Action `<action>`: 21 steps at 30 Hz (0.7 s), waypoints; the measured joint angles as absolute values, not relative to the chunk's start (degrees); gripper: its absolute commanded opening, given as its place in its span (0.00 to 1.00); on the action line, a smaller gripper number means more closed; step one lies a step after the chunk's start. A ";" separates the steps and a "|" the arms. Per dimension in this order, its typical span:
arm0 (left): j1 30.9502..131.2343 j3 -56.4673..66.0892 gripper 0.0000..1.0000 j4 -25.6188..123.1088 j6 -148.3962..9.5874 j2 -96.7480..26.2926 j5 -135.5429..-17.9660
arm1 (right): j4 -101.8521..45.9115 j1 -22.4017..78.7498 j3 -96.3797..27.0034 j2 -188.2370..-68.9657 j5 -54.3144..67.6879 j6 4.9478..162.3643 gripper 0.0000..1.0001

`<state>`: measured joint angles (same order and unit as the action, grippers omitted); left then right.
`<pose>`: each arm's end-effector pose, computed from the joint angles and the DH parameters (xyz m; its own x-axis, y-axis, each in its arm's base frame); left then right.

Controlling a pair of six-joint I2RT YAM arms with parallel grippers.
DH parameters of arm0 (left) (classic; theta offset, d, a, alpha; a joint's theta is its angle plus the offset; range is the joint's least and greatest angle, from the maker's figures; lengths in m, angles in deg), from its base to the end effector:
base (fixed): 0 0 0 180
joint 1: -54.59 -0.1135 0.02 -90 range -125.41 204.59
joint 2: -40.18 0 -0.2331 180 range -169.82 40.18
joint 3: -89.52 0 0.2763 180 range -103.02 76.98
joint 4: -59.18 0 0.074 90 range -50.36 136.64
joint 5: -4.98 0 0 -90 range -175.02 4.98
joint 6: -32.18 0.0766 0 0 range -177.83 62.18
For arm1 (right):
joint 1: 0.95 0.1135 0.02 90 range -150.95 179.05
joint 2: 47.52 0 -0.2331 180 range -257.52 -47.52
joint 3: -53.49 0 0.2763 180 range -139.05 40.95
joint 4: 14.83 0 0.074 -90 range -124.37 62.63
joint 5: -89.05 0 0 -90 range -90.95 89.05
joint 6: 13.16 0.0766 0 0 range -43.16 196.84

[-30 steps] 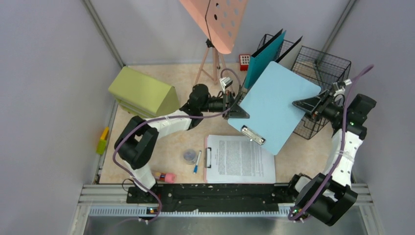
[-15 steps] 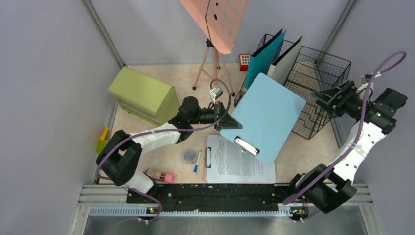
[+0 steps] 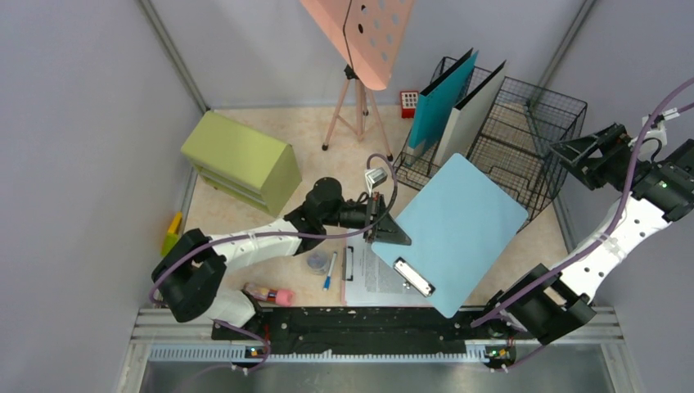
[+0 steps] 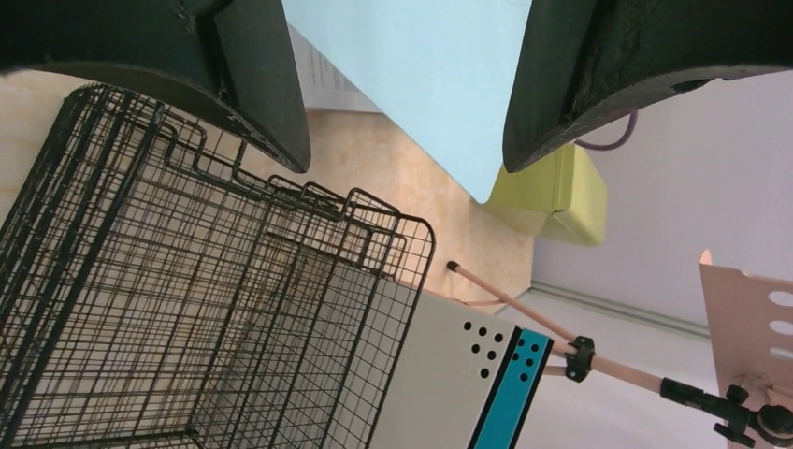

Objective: Organize the desk
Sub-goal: Place the folder in the storage box.

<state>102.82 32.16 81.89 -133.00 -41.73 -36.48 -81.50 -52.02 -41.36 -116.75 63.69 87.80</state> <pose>0.1991 -0.3091 0.2255 -0.9652 0.1198 -0.2324 0.2333 -0.0069 -0.9724 0.2216 -0.1642 0.3808 -0.4232 0.6535 -0.6276 -0.0148 0.6875 0.7260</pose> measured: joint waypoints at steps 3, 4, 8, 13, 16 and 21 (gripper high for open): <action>103.72 32.23 0.00 81.49 -133.37 -41.84 -36.50 | -81.53 -52.46 -41.71 -117.95 63.23 87.80 0.75; 103.89 32.23 0.00 81.45 -133.59 -41.95 -36.48 | -81.57 -52.52 -41.71 -118.28 62.92 87.78 0.75; 104.20 32.23 0.00 81.45 -134.18 -43.11 -36.42 | -81.63 -52.59 -41.68 -118.44 61.31 87.08 0.75; 104.48 32.18 0.00 82.19 -135.06 -47.96 -36.13 | -81.66 -52.63 -41.33 -118.41 59.47 85.49 0.75; 104.77 31.90 0.00 83.24 -136.28 -51.41 -35.56 | -81.88 -53.01 -41.20 -118.41 58.84 84.79 0.75; 104.94 30.24 0.00 87.59 -138.99 -56.11 -34.06 | -81.96 -53.49 -41.20 -118.48 58.66 83.76 0.75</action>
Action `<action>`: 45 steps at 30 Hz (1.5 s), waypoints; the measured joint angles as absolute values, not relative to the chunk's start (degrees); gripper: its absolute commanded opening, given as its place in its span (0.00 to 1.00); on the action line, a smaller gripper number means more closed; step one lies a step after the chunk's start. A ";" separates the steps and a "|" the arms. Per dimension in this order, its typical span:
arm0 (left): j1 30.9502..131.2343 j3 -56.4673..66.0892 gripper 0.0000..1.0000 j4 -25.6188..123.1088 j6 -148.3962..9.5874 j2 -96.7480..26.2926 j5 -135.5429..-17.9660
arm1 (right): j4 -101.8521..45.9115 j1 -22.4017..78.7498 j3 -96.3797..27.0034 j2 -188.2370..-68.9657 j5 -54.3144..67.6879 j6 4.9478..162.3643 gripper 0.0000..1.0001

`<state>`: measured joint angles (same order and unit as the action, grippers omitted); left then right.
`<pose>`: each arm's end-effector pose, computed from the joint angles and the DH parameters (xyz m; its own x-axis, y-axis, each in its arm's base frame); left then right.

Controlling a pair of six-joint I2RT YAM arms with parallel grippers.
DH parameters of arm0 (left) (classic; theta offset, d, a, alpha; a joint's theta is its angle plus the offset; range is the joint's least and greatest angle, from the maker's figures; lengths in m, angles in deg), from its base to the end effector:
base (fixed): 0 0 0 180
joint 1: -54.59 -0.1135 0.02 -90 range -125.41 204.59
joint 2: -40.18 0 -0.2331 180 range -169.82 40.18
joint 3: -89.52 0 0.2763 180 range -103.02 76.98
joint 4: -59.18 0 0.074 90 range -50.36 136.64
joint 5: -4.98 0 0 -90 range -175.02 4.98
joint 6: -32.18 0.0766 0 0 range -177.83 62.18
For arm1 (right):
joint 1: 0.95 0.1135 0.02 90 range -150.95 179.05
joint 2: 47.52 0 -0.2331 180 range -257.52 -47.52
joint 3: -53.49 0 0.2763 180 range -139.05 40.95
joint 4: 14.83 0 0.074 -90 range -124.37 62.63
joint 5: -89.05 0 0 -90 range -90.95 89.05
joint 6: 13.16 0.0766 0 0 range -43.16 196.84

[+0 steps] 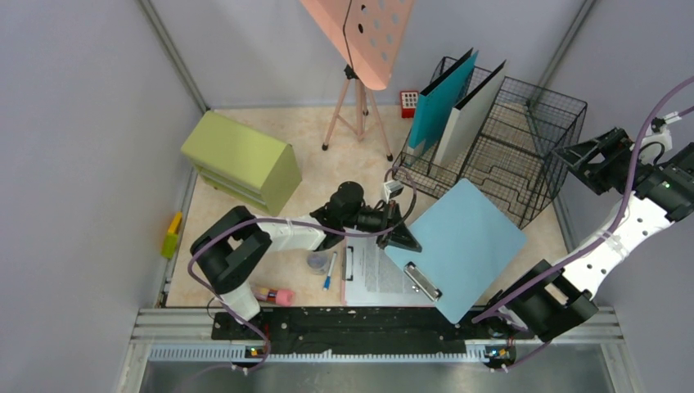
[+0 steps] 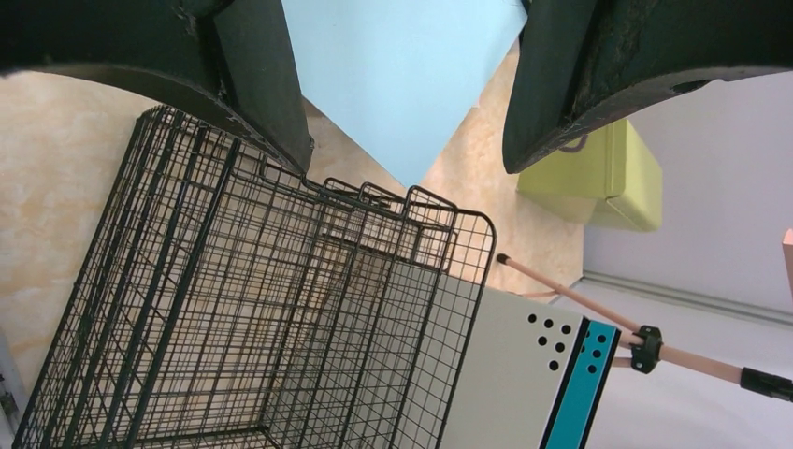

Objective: Organize the desk
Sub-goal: Place the folder in the storage box.

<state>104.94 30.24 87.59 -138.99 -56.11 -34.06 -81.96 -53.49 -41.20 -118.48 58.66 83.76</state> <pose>0.2012 -0.3360 0.1606 -0.9781 0.2048 -0.0370 0.0554 0.0847 -0.9949 0.2220 -0.1811 0.3676 -0.4124 0.6384 -0.6499 0.0706 0.7336 0.6759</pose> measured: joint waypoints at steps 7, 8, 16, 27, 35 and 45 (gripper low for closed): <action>104.96 25.76 0.00 94.72 -141.92 -59.92 -30.95 | -82.55 -54.27 -40.68 -118.54 58.70 82.14 0.74; 104.96 25.28 0.00 95.57 -142.01 -60.27 -30.45 | -82.49 -54.34 -40.44 -118.54 58.73 82.01 0.74; 104.96 24.38 0.00 96.86 -141.64 -61.01 -29.36 | -82.79 -54.51 -38.71 -119.40 59.12 81.31 0.74; 104.94 23.97 0.00 98.17 -138.84 -64.00 -32.59 | -82.79 -54.51 -38.54 -119.38 59.86 81.27 0.74; 104.87 25.65 0.00 100.86 -136.94 -64.35 -37.73 | -82.51 -54.67 -37.29 -119.35 60.15 81.29 0.74; 106.65 28.73 0.00 109.14 -138.68 -67.26 -43.87 | -81.85 -54.69 -36.29 -119.16 60.15 81.31 0.74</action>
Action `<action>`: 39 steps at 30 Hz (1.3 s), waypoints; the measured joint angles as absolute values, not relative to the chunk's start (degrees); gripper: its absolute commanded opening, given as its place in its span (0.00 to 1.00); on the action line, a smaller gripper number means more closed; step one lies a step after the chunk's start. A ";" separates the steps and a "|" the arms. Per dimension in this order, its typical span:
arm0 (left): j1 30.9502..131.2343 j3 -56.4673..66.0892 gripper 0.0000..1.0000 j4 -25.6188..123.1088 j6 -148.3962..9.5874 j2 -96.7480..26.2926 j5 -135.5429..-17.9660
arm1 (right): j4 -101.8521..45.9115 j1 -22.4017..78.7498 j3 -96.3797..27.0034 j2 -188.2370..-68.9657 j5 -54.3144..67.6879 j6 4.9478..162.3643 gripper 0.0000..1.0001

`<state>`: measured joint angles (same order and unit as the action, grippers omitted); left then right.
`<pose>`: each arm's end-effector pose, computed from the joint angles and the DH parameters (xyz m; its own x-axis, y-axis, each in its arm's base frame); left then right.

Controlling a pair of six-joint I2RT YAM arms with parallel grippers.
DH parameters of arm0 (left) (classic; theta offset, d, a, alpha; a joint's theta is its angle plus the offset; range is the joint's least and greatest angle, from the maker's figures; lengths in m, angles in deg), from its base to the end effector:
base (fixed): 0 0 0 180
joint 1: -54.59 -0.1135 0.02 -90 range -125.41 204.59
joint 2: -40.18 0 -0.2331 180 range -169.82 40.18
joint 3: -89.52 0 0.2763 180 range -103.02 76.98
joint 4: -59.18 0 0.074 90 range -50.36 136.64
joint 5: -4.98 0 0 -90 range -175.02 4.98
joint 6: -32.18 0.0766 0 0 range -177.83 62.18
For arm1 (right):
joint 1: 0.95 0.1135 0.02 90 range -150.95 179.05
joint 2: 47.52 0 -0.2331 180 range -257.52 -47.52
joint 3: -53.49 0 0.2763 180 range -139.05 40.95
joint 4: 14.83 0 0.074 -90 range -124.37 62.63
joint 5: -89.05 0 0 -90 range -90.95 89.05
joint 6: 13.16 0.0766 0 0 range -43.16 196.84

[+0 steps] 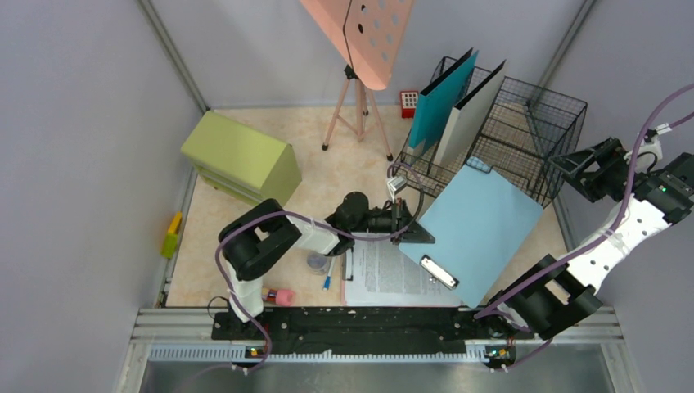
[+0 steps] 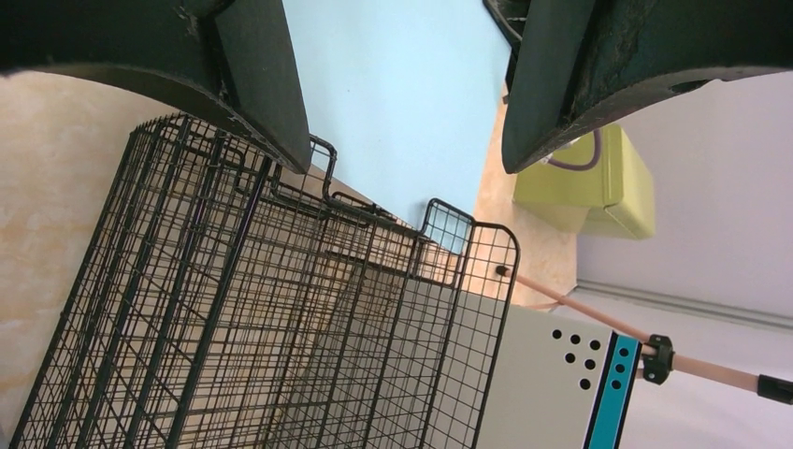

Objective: Organize the desk
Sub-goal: Place the folder in the storage box.

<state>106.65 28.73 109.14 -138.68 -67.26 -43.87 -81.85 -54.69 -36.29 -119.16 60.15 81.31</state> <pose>0.2129 -0.3551 0.1426 -0.9794 0.0472 -0.1961 0.1935 -0.0537 -0.9796 0.2210 -0.1879 0.3371 -0.4404 0.6641 -0.6042 0.0837 0.7005 0.7088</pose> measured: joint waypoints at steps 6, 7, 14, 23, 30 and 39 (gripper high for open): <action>108.13 28.86 0.00 114.91 -140.85 -69.73 -47.10 | -81.18 -54.71 -35.91 -119.16 60.23 81.27 0.74; 108.20 28.86 0.00 115.65 -141.15 -70.30 -47.43 | -81.26 -54.71 -35.85 -119.16 60.21 81.27 0.74; 108.55 28.88 0.00 116.97 -141.72 -71.00 -48.22 | -81.39 -54.73 -35.54 -119.16 60.52 80.44 0.74; 108.63 28.88 0.00 118.63 -142.64 -72.68 -48.66 | -81.46 -54.73 -35.52 -119.16 60.89 79.78 0.74; 109.46 30.00 0.00 119.00 -143.71 -73.47 -50.89 | -81.53 -54.75 -33.05 -119.05 61.55 79.32 0.74; 110.19 32.53 0.00 119.06 -144.72 -72.31 -52.90 | -81.11 -54.75 -32.83 -118.83 62.25 79.61 0.74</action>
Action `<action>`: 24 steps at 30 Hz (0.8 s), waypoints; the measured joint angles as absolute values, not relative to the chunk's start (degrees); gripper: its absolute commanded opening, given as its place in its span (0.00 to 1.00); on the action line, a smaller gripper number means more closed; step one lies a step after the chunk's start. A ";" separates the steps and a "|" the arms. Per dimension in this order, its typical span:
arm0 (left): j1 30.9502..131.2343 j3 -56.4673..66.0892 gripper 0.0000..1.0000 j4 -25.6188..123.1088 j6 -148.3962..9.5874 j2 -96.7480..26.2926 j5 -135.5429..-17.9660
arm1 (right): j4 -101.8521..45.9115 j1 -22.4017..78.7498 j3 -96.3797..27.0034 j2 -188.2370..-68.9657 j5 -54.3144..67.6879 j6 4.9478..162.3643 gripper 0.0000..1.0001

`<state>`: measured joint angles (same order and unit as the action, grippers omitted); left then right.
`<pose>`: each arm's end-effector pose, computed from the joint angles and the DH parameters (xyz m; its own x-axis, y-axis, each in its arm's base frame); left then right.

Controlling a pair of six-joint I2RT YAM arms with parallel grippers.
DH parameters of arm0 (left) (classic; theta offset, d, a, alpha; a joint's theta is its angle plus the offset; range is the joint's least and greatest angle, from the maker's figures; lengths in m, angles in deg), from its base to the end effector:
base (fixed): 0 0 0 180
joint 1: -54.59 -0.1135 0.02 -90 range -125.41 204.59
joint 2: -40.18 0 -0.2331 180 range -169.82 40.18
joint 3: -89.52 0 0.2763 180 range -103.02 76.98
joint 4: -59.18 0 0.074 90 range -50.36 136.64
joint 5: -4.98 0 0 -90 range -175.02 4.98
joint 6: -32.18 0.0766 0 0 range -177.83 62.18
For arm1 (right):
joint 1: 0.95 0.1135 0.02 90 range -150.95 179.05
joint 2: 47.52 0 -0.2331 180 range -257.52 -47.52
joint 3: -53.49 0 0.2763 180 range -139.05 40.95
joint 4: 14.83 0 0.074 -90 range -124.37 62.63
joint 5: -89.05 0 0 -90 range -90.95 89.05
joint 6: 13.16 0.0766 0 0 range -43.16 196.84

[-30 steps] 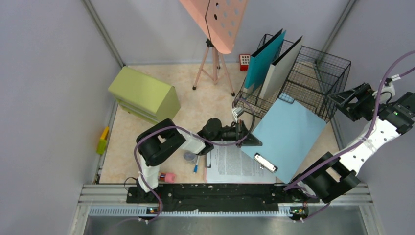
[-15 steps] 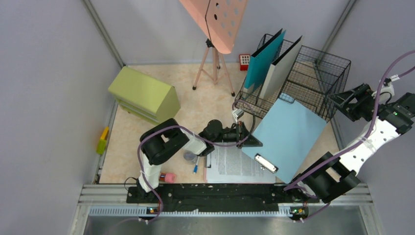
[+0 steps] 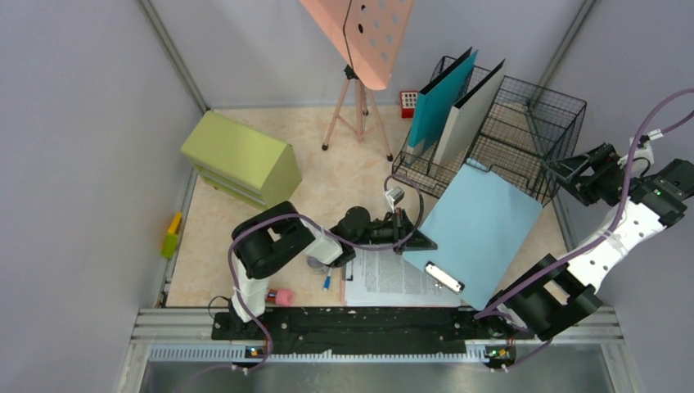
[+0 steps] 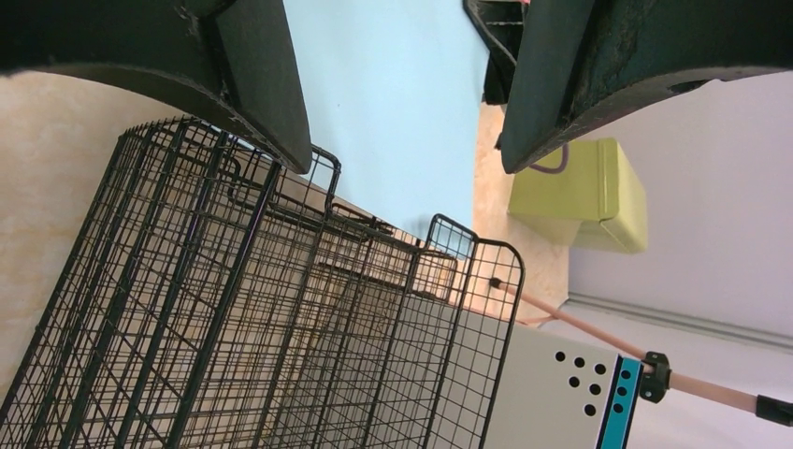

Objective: Organize the desk
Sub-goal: Place the folder in the storage box.

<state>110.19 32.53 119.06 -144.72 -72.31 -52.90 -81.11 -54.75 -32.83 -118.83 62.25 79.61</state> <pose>0.1947 -0.3565 0.1118 -0.9945 -0.0444 -0.0945 0.0971 -0.0607 -0.9934 0.2206 -0.1856 0.3212 -0.4586 0.6634 -0.5913 0.0562 0.6857 0.7257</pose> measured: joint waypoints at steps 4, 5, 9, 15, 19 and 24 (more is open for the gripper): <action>110.34 32.60 0.00 119.06 -145.42 -71.52 -52.98 | -80.67 -54.75 -32.42 -118.39 62.22 79.61 0.74; 110.34 32.60 0.00 119.06 -145.63 -71.41 -52.98 | -80.48 -54.75 -32.18 -118.26 62.25 79.58 0.74; 110.38 32.62 0.00 119.00 -146.27 -71.30 -53.12 | -80.54 -54.75 -31.67 -117.78 62.25 79.61 0.74; 110.36 32.69 0.00 119.13 -146.68 -71.30 -53.55 | -80.50 -54.75 -31.13 -116.99 62.22 79.58 0.74; 110.36 32.45 0.00 120.18 -147.65 -71.83 -53.84 | -80.54 -54.75 -31.04 -116.88 62.25 79.85 0.74; 110.36 31.75 0.00 122.06 -148.94 -74.17 -54.06 | -80.39 -54.78 -31.04 -116.66 62.16 80.52 0.74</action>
